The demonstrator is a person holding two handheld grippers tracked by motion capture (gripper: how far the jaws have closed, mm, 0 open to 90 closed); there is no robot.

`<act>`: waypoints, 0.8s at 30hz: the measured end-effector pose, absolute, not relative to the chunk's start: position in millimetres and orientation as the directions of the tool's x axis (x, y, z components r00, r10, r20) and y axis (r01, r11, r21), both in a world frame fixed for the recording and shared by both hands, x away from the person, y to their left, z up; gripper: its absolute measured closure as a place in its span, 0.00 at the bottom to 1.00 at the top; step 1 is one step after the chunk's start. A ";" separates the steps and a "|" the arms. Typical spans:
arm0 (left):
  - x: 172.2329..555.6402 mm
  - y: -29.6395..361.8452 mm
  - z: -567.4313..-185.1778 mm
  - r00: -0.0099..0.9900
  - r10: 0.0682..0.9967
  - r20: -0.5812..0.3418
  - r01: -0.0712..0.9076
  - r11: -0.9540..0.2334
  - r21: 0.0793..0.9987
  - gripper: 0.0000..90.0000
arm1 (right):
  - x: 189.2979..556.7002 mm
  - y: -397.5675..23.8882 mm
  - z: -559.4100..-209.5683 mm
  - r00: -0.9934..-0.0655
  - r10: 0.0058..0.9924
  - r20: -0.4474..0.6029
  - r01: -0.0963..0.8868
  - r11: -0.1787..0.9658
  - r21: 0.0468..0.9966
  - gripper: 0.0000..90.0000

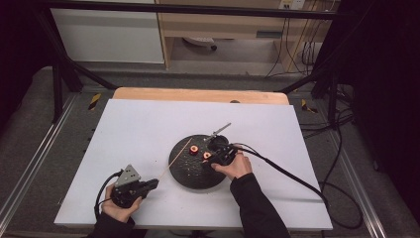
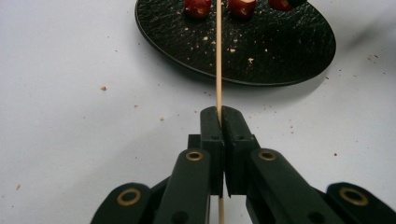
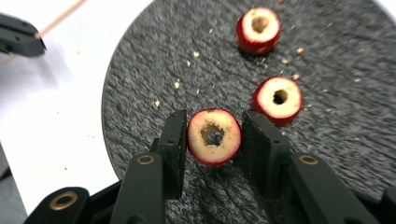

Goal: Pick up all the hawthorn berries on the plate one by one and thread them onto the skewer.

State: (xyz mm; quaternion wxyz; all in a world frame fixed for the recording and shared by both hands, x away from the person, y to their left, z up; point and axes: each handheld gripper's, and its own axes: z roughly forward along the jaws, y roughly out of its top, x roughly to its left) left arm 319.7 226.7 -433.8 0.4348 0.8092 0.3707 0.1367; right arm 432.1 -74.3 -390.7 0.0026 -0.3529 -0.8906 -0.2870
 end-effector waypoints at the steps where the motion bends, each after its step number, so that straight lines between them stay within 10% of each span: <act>1: 319.3 226.4 -433.6 0.687 0.720 -0.102 0.481 -0.344 0.807 0.97 | 431.4 -75.7 -389.0 -0.747 0.631 0.209 0.631 0.575 0.520 0.69; 24: 314.2 219.0 -433.3 0.681 0.722 -0.123 0.467 -0.299 0.832 0.97 | 419.0 -128.8 -377.4 -0.611 0.666 0.428 0.647 0.108 0.755 0.69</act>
